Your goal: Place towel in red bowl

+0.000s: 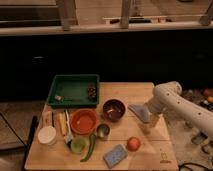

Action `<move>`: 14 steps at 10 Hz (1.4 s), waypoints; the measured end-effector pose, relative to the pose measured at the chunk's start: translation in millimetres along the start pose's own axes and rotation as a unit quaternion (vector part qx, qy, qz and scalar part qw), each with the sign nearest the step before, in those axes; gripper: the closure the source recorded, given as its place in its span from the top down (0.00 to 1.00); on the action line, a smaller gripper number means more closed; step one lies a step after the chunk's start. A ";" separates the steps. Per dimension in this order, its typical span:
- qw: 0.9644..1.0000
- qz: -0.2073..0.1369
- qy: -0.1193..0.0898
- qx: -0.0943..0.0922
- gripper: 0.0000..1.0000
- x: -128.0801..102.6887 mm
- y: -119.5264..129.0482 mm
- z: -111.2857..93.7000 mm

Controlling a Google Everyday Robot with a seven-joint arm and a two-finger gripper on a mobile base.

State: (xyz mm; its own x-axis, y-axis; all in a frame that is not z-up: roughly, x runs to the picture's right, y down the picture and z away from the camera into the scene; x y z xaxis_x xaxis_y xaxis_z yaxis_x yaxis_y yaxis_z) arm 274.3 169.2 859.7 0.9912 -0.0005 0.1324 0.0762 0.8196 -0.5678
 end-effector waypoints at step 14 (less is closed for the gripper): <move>1.000 -0.008 -0.020 -0.011 0.71 15.3 -7.3 23.0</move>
State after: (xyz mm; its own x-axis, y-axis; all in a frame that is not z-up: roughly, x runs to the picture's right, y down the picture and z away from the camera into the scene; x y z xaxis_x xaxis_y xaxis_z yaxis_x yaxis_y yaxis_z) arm 286.4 176.4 884.6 0.9848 0.0089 0.1736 0.0954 0.8073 -0.5824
